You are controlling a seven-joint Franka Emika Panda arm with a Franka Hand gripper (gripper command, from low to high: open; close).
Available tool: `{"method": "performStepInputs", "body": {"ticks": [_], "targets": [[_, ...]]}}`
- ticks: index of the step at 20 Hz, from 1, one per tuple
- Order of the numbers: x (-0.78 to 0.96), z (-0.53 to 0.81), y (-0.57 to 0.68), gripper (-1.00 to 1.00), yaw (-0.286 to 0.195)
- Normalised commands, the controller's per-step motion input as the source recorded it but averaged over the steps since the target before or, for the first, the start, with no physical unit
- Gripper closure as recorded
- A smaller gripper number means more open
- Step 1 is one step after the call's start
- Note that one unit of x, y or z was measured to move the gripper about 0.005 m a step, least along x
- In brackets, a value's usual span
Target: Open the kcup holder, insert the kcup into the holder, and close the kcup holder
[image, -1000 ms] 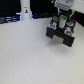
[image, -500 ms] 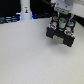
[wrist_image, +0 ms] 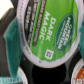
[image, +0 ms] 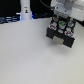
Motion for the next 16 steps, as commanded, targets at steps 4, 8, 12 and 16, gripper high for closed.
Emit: {"method": "performStepInputs", "body": {"ticks": [4, 8, 12, 16], "targets": [[0.02, 0.11, 0.04, -1.0, 0.086], [0.06, 0.24, -0.01, -1.0, 0.091], [0.11, 0.4, -0.11, -1.0, 0.11], [0.15, 0.52, -0.27, -1.0, 0.137]]}}
